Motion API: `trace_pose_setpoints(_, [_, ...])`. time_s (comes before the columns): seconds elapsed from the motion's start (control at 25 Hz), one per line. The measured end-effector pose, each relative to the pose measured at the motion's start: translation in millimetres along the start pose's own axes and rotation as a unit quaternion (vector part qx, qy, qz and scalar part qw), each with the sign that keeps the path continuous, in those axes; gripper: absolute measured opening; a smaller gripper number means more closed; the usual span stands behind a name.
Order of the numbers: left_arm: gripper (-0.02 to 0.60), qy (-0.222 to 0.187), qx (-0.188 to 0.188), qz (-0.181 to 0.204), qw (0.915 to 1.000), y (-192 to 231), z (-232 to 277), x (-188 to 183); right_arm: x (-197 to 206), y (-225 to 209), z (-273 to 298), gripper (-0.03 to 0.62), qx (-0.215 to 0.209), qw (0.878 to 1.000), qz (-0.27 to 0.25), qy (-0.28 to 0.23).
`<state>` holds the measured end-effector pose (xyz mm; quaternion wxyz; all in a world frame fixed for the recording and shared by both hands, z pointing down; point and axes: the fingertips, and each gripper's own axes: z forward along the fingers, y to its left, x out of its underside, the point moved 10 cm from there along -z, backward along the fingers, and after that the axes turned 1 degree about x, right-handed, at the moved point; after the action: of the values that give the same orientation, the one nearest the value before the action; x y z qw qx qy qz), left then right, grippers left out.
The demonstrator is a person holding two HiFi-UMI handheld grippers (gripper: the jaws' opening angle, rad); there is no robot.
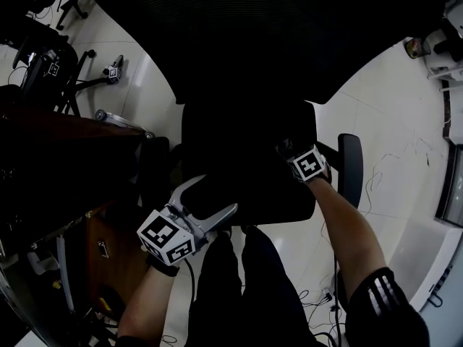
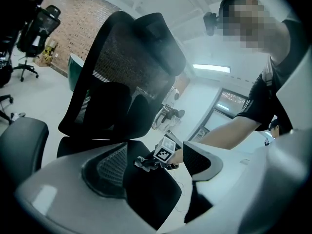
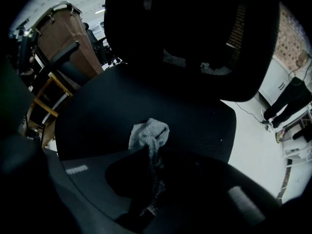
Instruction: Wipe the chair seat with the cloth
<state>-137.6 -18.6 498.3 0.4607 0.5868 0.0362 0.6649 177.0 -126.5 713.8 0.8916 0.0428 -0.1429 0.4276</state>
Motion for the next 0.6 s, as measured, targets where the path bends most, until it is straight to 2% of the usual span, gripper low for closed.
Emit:
trace_pose_setpoints(0.08, [0.383,-0.004,-0.004,-0.002,1.0000,1,-6,3,-5,5,-1,0.049,-0.013,1.000,0.003,-0.017])
trace_pose_setpoints(0.2, [0.383,-0.004,-0.016,-0.005,0.9998,5,-20,4,-24,31,-2,0.049,-0.062,0.996,0.018,-0.065])
trace_pose_setpoints(0.36, [0.383,-0.004,-0.039,-0.009,0.9992,13,-42,11,-70,104,2,0.051,-0.140,0.985,0.014,-0.104])
trace_pose_setpoints(0.6, [0.384,-0.007,-0.061,-0.011,0.9981,18,-64,17,-112,213,29,0.051,-0.217,0.969,-0.050,-0.108])
